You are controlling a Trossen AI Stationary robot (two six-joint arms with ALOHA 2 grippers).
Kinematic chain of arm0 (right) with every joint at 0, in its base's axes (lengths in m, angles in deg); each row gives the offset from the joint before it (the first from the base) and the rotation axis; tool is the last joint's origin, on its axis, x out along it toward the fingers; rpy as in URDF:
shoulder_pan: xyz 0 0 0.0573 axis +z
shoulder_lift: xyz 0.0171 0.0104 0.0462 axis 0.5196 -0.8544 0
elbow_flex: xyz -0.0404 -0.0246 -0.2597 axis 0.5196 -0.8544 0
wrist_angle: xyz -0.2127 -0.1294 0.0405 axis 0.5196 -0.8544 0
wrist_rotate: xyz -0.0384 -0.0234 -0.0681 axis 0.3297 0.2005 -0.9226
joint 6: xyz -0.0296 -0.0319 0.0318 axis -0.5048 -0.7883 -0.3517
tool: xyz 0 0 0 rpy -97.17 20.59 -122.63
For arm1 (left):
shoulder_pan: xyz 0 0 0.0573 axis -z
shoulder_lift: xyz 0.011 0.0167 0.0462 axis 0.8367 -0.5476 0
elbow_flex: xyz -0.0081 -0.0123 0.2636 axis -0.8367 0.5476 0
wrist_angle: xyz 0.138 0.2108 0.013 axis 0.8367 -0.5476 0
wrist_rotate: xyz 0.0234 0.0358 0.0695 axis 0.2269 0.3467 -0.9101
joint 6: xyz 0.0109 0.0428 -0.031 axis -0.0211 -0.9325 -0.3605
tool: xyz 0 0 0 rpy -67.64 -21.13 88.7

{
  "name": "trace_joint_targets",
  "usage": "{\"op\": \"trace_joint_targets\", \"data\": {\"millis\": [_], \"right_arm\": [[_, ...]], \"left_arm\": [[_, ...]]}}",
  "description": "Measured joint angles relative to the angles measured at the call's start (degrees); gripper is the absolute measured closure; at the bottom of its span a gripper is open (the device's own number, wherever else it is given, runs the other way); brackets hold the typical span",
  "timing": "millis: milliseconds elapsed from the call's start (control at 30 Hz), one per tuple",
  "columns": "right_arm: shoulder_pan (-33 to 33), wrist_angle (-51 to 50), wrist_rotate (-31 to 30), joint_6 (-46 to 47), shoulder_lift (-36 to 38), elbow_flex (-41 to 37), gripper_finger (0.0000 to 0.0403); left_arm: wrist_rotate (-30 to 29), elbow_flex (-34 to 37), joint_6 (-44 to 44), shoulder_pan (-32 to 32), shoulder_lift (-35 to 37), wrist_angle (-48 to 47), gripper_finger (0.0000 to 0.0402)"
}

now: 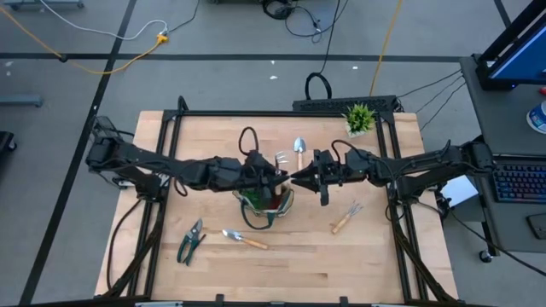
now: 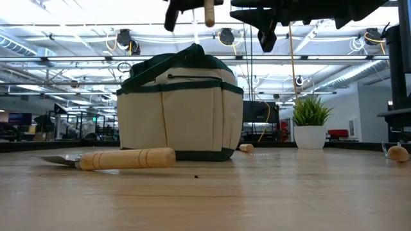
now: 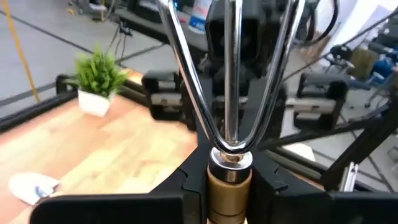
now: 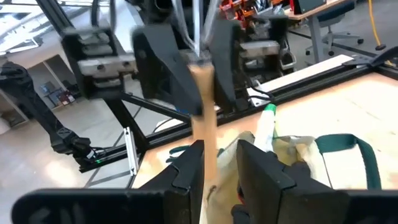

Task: Pick & Place Garden tools in Gardening bag
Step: Put the brown hand rake into the gardening bag

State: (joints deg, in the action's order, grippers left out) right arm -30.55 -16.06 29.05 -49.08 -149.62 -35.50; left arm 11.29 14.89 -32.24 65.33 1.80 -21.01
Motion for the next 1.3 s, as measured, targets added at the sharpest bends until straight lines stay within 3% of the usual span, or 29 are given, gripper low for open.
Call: {"op": "trace_joint_targets", "data": {"millis": [567,900,1300], "right_arm": [[0.0,-1.3,0.0,0.9,0.0,0.0,0.0314],[0.0,-1.4,0.0,0.5,0.0,0.0,0.0314],[0.1,0.1,0.0,-8.5,0.0,0.0,0.0314]], "left_arm": [[-10.4,-0.1,4.8,10.0,1.4,-15.6,0.0341],[-10.2,-0.2,10.9,11.8,1.4,-20.2,0.0341],[-6.2,-17.4,19.9,9.7,1.4,-53.8,0.0341]]}}
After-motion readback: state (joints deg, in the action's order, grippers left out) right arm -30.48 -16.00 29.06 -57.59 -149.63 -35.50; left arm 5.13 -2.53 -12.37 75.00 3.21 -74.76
